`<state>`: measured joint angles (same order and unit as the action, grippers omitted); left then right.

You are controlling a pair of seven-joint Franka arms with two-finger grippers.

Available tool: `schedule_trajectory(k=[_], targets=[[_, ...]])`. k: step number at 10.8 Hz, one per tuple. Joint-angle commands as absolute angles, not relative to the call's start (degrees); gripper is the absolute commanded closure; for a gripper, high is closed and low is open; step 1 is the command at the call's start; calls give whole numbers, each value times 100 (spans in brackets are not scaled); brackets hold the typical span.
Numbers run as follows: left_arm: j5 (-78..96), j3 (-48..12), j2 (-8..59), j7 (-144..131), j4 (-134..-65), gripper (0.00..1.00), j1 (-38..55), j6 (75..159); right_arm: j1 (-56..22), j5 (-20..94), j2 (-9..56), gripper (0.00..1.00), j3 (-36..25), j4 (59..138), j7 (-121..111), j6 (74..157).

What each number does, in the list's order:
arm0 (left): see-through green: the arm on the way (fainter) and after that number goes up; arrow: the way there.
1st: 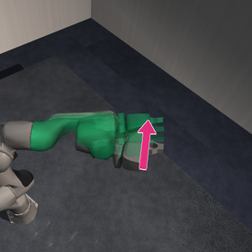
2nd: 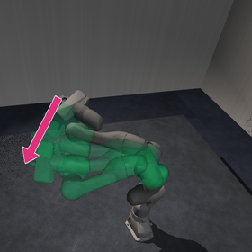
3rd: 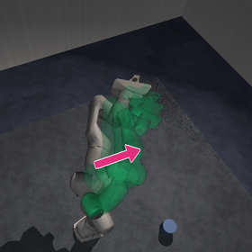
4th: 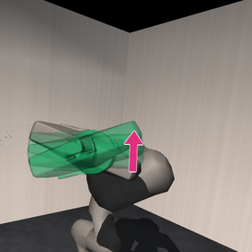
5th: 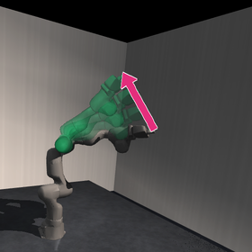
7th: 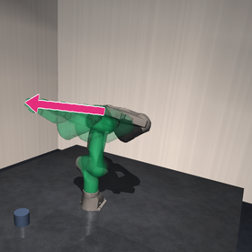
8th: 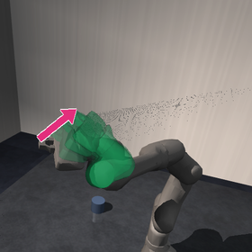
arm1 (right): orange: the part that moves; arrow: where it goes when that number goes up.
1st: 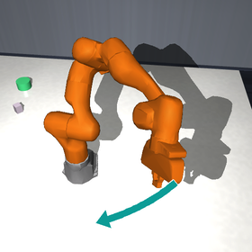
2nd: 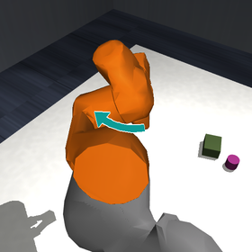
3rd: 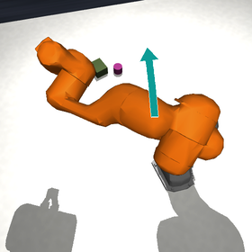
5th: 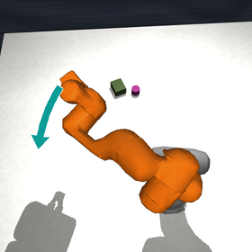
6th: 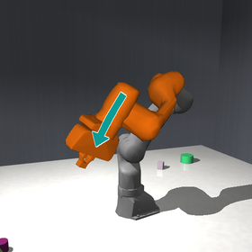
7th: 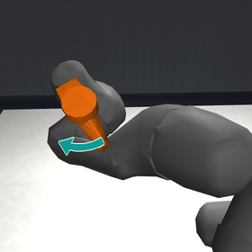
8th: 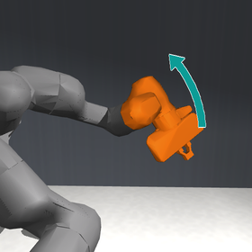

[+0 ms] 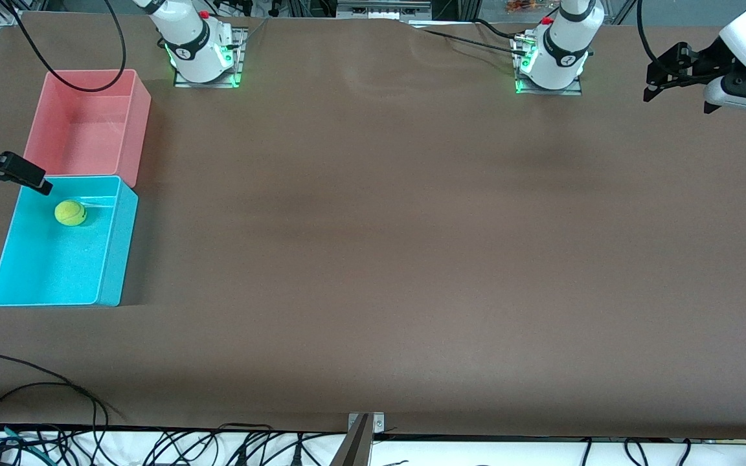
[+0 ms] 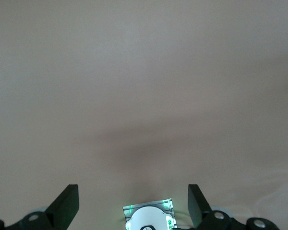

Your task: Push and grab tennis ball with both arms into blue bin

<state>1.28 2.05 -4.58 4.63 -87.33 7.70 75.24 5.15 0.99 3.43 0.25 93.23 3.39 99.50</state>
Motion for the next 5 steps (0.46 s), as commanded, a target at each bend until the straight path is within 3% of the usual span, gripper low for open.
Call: schedule_trajectory(k=[1, 5], targets=[[141, 185, -422, 396, -8596, 0, 773, 7409, 633, 35, 281, 0, 167, 9316, 281, 9870], [141, 79, -422, 369, -8596, 0, 773, 7409, 633, -9, 281, 0, 167, 9308, 237, 9861]])
